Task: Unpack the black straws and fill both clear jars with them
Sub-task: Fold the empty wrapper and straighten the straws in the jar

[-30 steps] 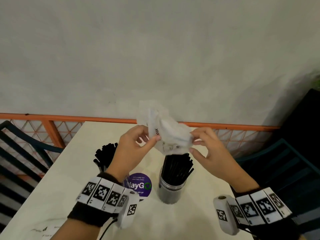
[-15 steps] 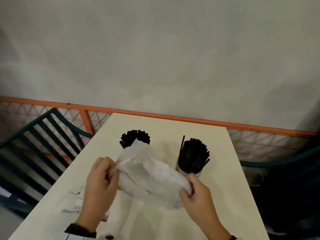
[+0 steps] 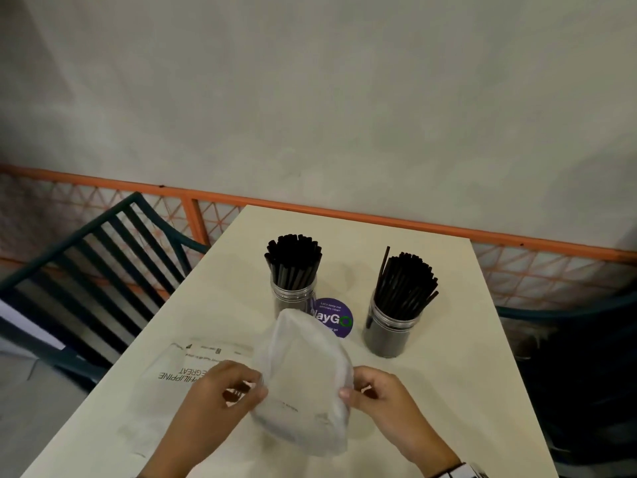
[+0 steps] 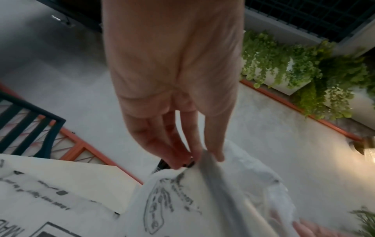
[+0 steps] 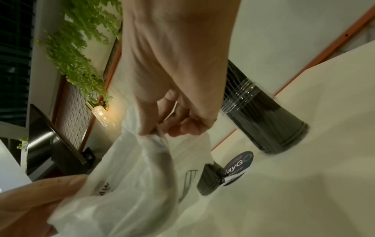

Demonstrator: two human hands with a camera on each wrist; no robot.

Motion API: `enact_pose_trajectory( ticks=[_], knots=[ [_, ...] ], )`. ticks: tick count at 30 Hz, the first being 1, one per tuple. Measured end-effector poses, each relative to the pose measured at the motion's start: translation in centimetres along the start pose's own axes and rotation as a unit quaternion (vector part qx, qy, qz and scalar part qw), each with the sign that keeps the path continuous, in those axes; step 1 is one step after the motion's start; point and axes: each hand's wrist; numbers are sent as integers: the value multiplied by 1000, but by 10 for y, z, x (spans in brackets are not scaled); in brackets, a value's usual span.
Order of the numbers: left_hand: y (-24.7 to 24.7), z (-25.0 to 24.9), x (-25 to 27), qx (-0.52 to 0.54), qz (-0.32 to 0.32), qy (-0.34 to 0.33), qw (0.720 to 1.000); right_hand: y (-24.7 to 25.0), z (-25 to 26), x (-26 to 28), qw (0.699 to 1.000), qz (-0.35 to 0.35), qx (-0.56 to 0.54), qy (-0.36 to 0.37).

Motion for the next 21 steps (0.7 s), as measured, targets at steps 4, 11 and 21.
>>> enact_pose_trajectory(
  ticks=[4, 11, 21],
  knots=[
    [24, 12, 2, 178, 127, 63, 974, -19, 7, 3, 996, 38, -80, -21],
    [63, 38, 3, 384, 197, 95, 897, -58, 33, 4, 965, 240, -105, -29],
    [134, 66, 1, 84, 21, -41, 995, -118, 19, -20, 974, -156, 161, 33]
  ],
)
Point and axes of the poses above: each hand's wrist, its own x-axis away from the middle knuckle, its own y-axis out of the back of the hand, z = x × y, and after that the axes turned 6 degrees about y, right-handed
